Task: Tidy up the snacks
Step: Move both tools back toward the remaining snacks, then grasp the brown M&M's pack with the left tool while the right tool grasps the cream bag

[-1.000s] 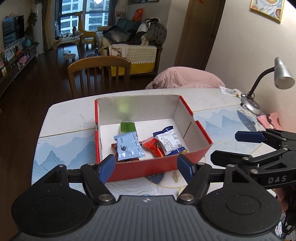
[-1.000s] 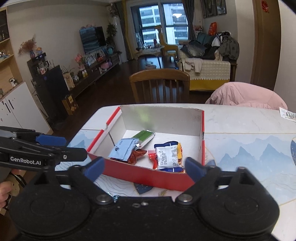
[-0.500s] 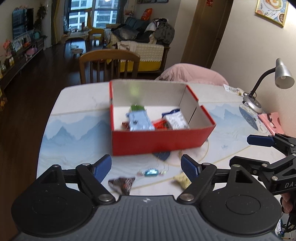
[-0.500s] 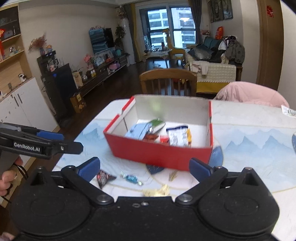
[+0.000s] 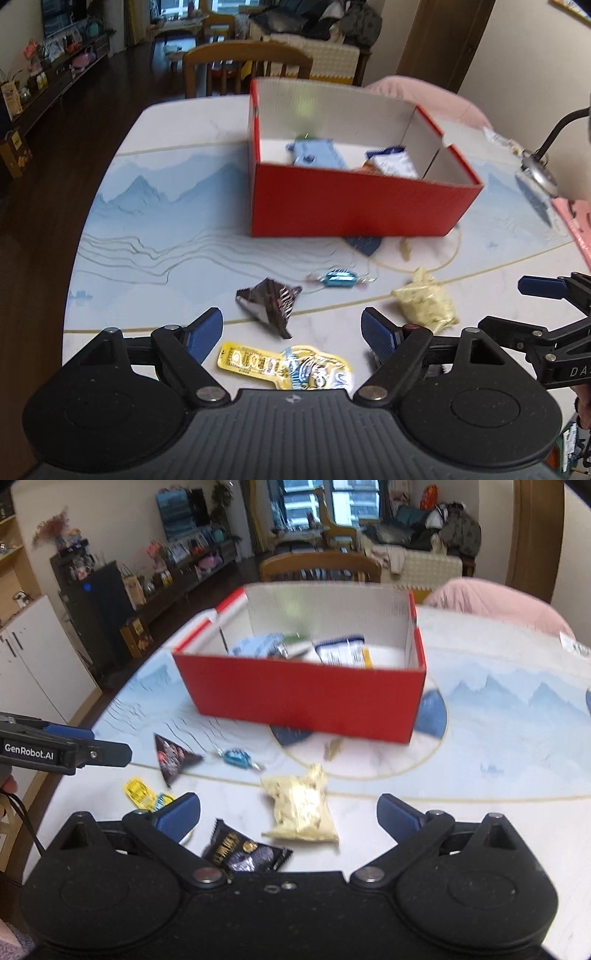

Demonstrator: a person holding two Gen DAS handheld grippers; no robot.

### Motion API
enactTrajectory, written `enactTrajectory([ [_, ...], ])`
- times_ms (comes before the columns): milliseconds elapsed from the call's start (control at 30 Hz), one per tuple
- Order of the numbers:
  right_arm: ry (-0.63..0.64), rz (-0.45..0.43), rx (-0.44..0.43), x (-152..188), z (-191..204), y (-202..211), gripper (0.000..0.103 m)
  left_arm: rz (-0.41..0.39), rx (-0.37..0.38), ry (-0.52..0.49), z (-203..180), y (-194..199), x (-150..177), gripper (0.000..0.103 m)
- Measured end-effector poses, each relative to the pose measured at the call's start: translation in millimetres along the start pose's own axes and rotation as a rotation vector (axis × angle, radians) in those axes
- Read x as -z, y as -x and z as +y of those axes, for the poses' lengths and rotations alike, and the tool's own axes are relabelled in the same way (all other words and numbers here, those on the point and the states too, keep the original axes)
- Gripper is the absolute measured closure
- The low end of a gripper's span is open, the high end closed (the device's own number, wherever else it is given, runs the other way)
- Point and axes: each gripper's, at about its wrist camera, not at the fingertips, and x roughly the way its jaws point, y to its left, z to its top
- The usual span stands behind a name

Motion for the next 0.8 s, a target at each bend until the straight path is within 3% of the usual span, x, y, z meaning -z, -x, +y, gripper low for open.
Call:
enactTrajectory([
  [300, -0.065, 0.103, -0.009, 4.6, -9.3, -39.7, 0.008, 0.087, -0.02, 0.033, 4.9, -45.0, -5.3, 0.021],
  [800, -0.087, 0.191, -0.022, -3.5, -17.2, -81.4, 0.022, 0.194, -0.061, 0.061, 12.3, -92.1, -20.6, 0.022],
])
